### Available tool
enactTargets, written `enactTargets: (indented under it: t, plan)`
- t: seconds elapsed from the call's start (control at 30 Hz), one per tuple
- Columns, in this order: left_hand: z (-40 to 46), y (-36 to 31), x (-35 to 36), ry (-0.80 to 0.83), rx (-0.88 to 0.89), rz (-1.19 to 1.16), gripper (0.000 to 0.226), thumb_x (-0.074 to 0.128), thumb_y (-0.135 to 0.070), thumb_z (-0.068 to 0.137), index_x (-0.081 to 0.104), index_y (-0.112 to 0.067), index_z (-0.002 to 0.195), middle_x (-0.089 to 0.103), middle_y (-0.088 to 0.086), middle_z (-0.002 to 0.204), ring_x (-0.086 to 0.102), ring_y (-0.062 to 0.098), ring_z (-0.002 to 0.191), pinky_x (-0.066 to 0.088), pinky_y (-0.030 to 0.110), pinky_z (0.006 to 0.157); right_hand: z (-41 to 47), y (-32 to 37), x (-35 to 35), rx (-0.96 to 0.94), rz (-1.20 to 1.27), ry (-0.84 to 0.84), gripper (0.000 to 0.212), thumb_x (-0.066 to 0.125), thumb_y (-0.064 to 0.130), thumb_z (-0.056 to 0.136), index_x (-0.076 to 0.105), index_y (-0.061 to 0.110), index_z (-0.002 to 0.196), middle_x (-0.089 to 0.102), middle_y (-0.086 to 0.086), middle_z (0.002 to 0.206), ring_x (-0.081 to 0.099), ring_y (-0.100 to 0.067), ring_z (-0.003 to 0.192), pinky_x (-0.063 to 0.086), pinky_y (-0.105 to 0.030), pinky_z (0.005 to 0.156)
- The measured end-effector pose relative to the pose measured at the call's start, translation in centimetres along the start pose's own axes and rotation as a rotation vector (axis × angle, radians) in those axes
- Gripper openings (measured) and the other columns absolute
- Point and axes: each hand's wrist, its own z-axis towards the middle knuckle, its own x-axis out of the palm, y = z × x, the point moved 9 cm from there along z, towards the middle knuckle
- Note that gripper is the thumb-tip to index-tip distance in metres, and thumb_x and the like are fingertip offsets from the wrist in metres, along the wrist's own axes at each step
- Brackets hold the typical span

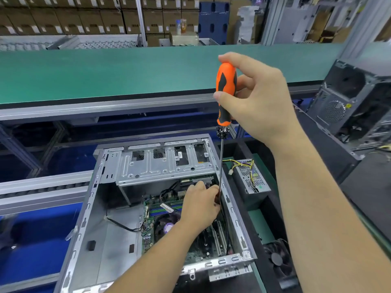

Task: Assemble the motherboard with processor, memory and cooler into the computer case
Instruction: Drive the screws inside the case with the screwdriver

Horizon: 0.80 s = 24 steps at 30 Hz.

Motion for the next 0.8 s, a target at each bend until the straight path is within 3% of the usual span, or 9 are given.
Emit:
enactTargets:
  t: [0.23,0.8]
  plan:
    - [-0.12,0.04,0.17,-0.015,-0.003,0.015,0.029,0.069,-0.029,0.084,0.058,-0.023,0.110,0.033,-0.003,0.084,0.033,0.021,0.079,0.026,0.033,0.068,-0.14,-0.71,0.48,0.009,-0.003,0.001,0.051,0.073,0.016,0.083,0.062,0.025,0.131,0.065,0.005,0.082,0.063,-0.026,0.070,0.061,-0.040,0.073]
    - [-0.32,-0.06,0.09,-0.014,-0.009,-0.031,0.027,0.071,-0.025,0.082,0.055,-0.026,0.104,0.025,-0.008,0.080,0.031,0.021,0.077,0.024,0.033,0.066,-0.24,-0.81,0.21,0.016,-0.005,0.005,0.052,0.074,0.015,0.085,0.061,0.025,0.134,0.065,0.009,0.087,0.066,-0.025,0.075,0.062,-0.040,0.075]
